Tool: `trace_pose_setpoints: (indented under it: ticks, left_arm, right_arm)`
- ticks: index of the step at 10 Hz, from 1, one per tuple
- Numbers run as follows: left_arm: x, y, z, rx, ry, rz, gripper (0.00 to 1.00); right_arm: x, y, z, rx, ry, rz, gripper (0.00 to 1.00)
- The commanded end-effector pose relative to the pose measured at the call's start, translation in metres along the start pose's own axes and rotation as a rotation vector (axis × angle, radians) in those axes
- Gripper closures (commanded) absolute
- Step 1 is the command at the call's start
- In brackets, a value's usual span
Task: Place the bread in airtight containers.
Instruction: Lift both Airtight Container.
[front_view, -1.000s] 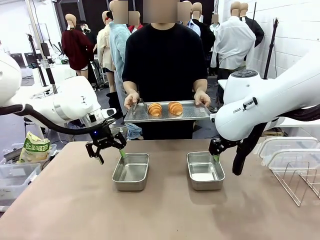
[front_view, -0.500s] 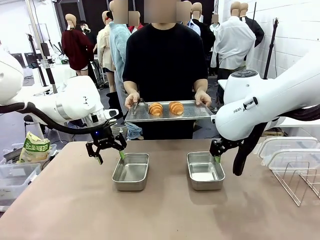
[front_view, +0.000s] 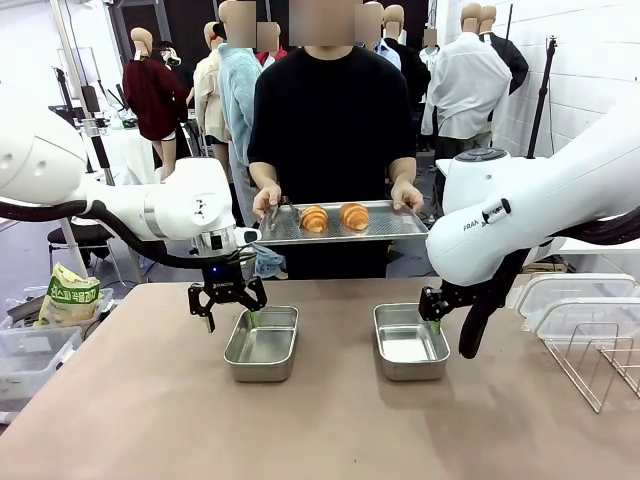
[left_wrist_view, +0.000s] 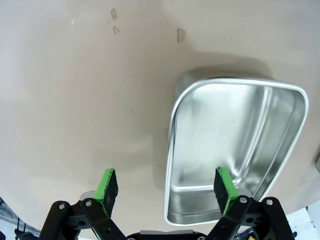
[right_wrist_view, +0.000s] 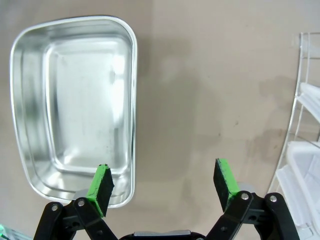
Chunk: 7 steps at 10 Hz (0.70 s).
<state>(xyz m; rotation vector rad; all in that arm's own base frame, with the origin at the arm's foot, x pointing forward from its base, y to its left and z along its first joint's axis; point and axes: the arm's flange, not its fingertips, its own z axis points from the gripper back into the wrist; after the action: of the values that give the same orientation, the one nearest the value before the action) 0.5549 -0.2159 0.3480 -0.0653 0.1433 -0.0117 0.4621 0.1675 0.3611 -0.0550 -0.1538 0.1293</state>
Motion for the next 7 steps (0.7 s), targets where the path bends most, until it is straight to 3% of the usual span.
trace_pose_setpoints:
  ticks: [1, 7]
  left_arm:
    - [0.009, 0.000, -0.001, 0.032, -0.010, 0.044, 0.00]
    - [0.006, 0.004, -0.017, 0.088, -0.108, -0.027, 0.00]
  right_arm:
    - [0.014, 0.011, -0.010, -0.009, 0.007, -0.034, 0.00]
    - [0.020, 0.014, -0.033, 0.047, 0.064, -0.058, 0.00]
